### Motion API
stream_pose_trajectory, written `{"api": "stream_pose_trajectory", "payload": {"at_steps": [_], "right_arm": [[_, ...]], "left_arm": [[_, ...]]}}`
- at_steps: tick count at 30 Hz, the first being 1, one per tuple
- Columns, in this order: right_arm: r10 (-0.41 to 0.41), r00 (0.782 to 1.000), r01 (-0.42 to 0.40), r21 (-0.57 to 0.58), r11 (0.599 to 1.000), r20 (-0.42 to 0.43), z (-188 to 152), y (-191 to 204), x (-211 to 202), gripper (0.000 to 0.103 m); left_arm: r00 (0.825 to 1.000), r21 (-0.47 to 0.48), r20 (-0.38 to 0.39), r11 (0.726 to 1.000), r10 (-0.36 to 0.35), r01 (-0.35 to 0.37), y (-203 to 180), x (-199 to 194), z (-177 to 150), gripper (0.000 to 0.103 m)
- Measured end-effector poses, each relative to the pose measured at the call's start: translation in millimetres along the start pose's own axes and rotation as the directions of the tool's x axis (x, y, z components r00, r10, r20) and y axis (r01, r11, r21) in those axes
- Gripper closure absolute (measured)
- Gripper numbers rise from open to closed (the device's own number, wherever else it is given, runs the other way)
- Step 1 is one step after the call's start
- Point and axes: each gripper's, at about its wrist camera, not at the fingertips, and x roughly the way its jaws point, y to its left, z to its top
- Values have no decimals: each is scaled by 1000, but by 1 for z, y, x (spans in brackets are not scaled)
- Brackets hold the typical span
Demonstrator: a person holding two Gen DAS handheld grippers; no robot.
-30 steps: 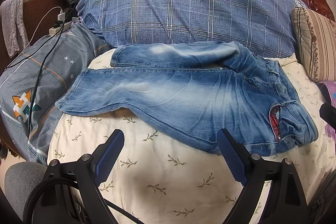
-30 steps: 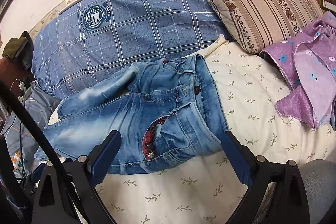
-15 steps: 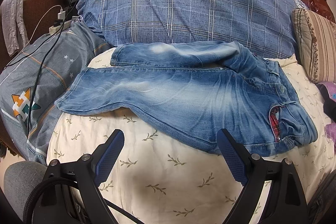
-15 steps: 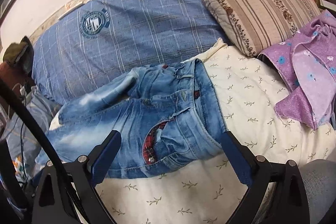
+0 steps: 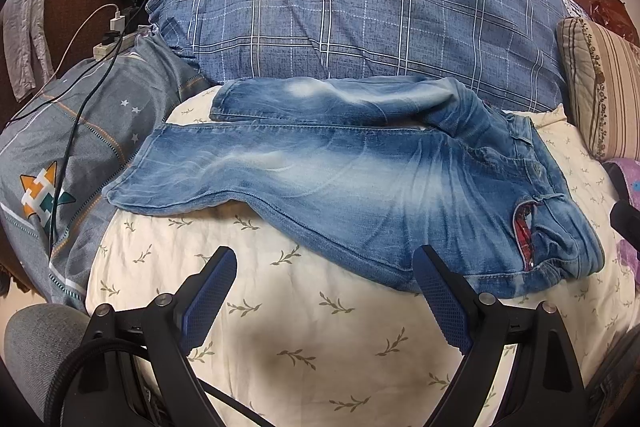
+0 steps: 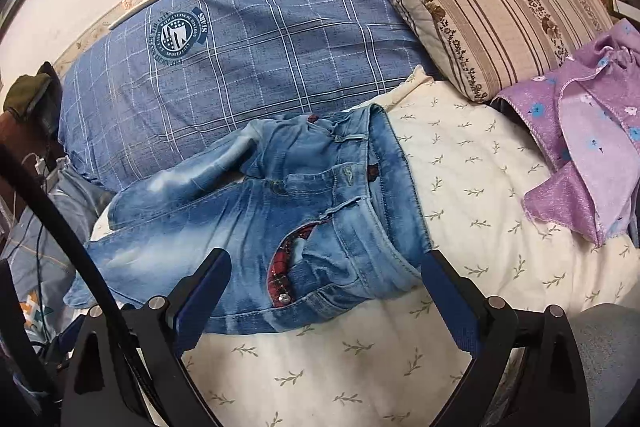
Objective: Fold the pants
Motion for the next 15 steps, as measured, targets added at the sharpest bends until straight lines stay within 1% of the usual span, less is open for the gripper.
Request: {"api": "stream_pose_trajectory", "payload": {"at_steps": [2,8,15], "right_arm": [[-3,1000,3,5,1000,-8,0,-1,2,6],[-10,999,11,21,1000,-31,0,-6,5,6],[-10,998,12,30,999,-68,1,-11,12,8]], "left_arm": [[1000,-4,-7,1000,-9,9,1,1,0,12],[1000,-2,-6,1000,-8,8,1,1,1,12],[1000,-2,-22,1000,-7,7,2,4,2,12]]}}
